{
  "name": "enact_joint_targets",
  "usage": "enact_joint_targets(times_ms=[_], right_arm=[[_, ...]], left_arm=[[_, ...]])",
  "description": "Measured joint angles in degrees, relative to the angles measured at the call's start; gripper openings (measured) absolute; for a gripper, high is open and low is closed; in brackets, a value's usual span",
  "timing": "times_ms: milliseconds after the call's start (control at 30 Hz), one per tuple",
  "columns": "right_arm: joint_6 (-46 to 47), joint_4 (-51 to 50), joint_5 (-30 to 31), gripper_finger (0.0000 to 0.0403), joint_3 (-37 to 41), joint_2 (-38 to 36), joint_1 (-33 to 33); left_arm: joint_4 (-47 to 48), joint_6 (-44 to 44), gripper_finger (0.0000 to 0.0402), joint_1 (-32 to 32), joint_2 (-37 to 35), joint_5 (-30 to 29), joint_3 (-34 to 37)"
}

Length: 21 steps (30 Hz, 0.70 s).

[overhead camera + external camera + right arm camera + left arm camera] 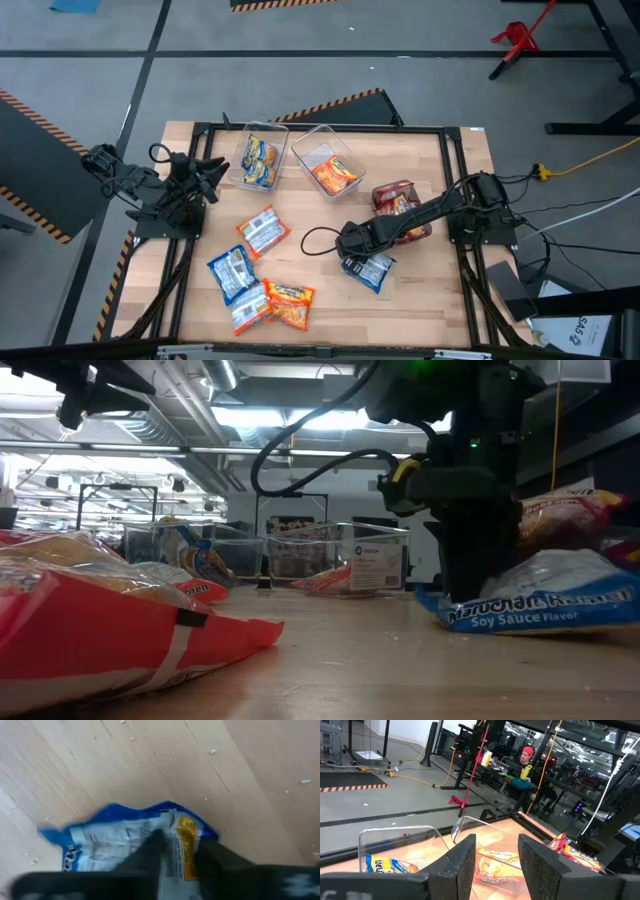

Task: Sort Maruchan noodles
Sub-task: Put the blue noodle pack into the left transparent bin

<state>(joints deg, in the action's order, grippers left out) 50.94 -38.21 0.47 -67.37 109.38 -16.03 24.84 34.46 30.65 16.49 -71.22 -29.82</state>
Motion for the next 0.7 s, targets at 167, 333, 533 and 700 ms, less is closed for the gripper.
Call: enact_joint_targets(times_ms=[167,333,533,700], right_arm=[[0.0,0.3,-0.8,0.0015,-0.8,0.2,0.0],[-0.5,1.0,-2.0,0.0005,-4.6,0.4,-0.1],[-4.4,0.7,0.8,0.0003,-12.2,0.2,2.5],[-10.8,0.7,3.4,0.0001,-19.7,0.2,7.0]], left_arm=[[0.0,0.1,0.0141,0.0,0.0,0.4,0.0],[0.0,0.1,0.0141,0.0,0.0,0.4,0.0],[0.0,0.0,0.0141,0.0,0.0,0.4,0.0],[0.0,0.1,0.0141,0.0,0.0,0.4,0.0]])
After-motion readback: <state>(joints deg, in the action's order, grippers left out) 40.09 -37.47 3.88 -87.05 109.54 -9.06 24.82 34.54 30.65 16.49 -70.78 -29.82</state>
